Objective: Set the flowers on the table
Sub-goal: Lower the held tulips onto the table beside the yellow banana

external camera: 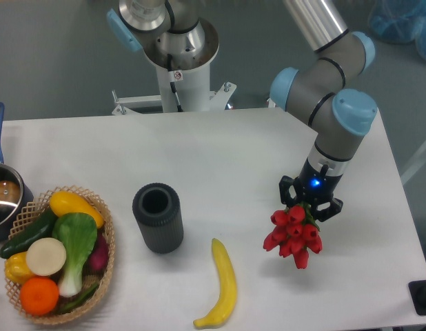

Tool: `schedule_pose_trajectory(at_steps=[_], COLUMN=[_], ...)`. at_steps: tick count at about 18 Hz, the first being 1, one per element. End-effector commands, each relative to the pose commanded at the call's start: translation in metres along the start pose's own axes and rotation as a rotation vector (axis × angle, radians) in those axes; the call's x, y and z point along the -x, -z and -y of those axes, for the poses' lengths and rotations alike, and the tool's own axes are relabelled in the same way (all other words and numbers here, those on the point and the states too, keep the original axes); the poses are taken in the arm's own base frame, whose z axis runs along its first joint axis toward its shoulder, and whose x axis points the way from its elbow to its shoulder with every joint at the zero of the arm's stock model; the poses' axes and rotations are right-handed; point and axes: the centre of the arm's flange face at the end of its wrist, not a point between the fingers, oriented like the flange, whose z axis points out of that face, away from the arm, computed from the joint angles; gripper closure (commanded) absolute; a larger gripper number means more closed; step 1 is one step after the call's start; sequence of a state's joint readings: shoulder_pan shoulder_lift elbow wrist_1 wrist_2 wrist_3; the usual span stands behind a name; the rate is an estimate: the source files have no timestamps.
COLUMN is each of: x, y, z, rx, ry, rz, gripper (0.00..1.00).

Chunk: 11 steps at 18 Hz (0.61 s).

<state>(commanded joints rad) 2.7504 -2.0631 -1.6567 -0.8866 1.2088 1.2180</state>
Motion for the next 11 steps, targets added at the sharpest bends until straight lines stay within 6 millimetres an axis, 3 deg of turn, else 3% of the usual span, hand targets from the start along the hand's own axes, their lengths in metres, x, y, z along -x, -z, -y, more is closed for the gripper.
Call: schedule_pose_trajectory(at_steps=[11], x=[0.007], y=[-0.021], z=[-0.009], rx=[0.007], ry=[0.022], rz=[-0.023], gripper=[0.54])
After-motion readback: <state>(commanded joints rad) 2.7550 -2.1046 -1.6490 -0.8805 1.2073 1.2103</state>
